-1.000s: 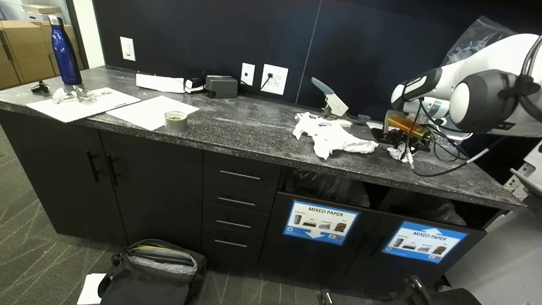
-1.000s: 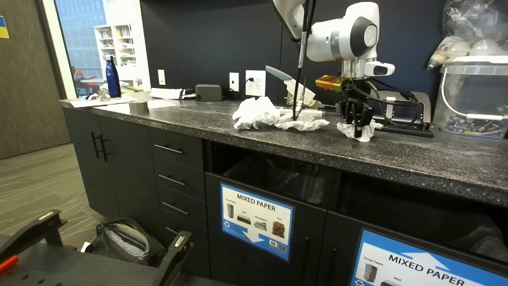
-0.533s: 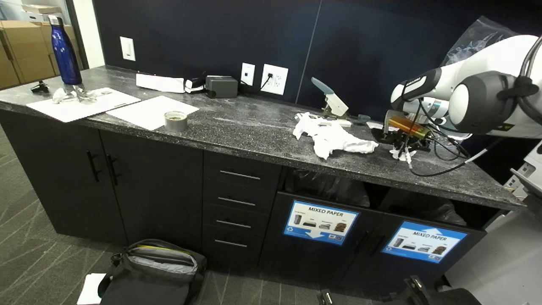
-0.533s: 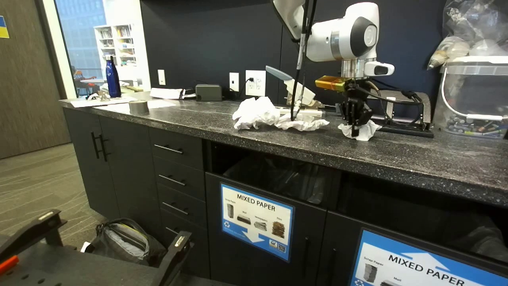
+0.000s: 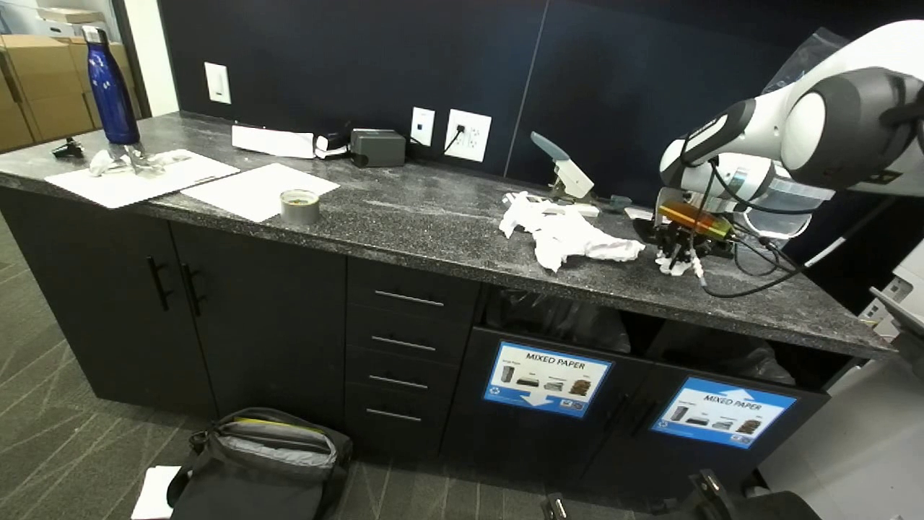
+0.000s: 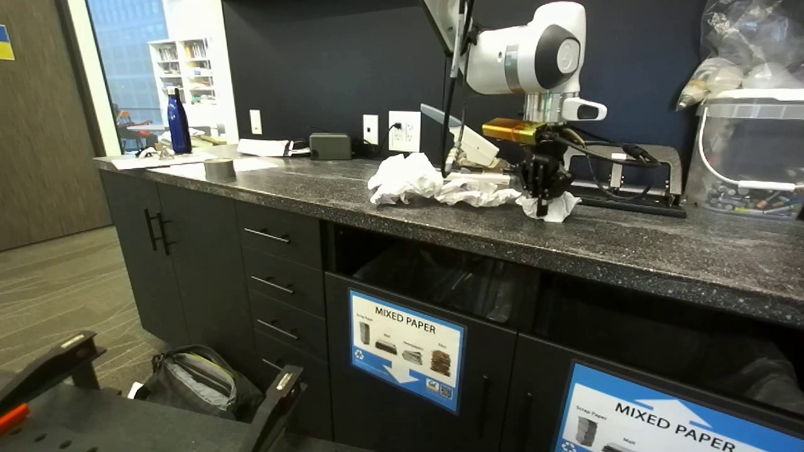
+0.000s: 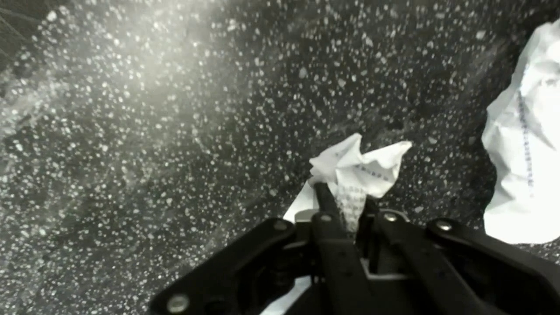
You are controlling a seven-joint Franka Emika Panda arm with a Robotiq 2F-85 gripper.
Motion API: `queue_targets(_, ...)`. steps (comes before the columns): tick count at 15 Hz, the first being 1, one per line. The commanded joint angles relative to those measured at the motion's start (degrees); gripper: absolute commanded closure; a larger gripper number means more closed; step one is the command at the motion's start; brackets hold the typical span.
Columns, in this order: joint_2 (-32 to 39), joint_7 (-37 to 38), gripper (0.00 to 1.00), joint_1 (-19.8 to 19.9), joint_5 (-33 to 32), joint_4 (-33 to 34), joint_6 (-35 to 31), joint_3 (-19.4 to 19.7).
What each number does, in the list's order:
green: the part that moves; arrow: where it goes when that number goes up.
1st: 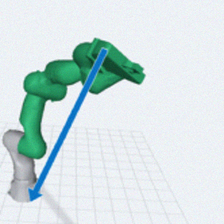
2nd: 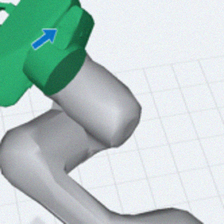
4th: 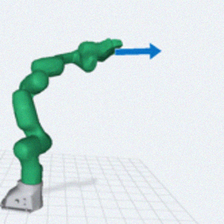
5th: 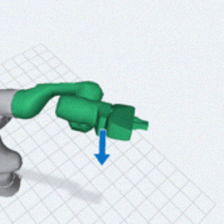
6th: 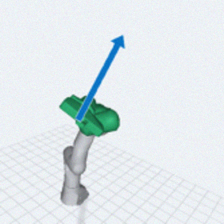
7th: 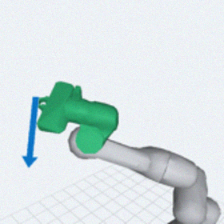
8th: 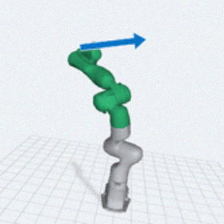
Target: Pick up the pieces of paper from the countertop and put them in the left bin.
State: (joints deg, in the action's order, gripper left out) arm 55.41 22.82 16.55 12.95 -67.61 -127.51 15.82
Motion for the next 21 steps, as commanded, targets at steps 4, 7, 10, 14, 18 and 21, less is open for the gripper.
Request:
queue_targets(4,-12.73,-10.57,0.89,-1.11,2.12,-21.63,-7.45,-3.4)
queue_targets(7,-16.74,-13.43,0.89,-0.71,0.66,-29.41,-12.36,-5.19)
queue_targets(10,-20.5,-16.38,0.89,-1.14,0.75,-37.62,-19.72,-6.21)
queue_targets(14,-25.46,-18.7,0.89,-1.76,0.8,-49.08,-29.06,-7.79)
queue_targets(18,-31.29,-19.24,0.9,-3.84,-0.65,-60.98,-35.32,-8.25)
queue_targets(21,-35.55,-19.23,0.9,-6.15,-2.13,-70.37,-40.23,-8.44)
